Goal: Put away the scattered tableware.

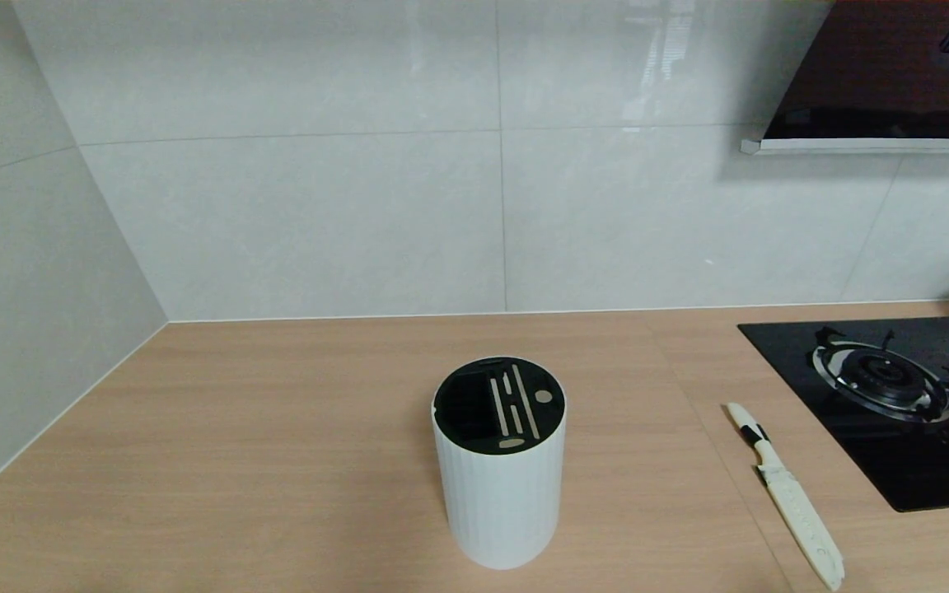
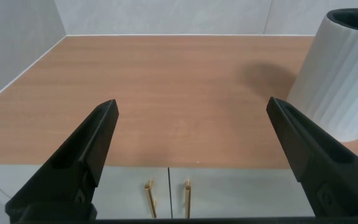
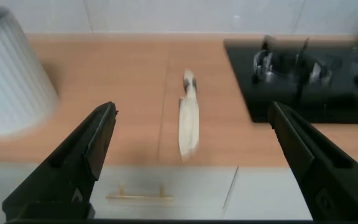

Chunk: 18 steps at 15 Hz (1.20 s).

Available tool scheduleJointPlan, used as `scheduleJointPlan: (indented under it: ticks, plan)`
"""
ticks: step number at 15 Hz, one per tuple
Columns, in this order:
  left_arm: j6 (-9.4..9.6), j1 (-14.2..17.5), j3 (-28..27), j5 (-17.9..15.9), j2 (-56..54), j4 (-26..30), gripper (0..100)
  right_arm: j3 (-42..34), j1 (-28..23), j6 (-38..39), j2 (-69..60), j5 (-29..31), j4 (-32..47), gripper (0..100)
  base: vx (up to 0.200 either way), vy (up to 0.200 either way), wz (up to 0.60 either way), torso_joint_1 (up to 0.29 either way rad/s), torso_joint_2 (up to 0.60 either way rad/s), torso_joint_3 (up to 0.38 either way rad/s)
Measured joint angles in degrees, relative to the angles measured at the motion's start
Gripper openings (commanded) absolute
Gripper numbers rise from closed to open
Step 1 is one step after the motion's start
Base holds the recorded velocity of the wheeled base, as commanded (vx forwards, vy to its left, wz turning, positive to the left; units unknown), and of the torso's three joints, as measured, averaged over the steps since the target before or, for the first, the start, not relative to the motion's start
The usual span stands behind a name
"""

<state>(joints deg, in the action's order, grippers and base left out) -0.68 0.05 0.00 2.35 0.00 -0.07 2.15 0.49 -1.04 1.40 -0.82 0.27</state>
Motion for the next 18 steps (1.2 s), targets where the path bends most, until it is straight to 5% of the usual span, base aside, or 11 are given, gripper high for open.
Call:
scheduleJointPlan:
  ticks: [5, 18]
  plan:
    - [0.00, 0.0, 0.0, 0.0, 0.0, 0.0, 100, 13.1, 1.6, 3.5, 14.1, -0.5, -0.8, 100, 0.000, 0.000, 0.00, 0.000, 0.00, 0.000]
    - [0.00, 0.0, 0.0, 0.0, 0.0, 0.0, 100, 22.9, 1.9, 1.8, 74.1, -3.5, -5.1, 100, 0.000, 0.000, 0.00, 0.000, 0.00, 0.000]
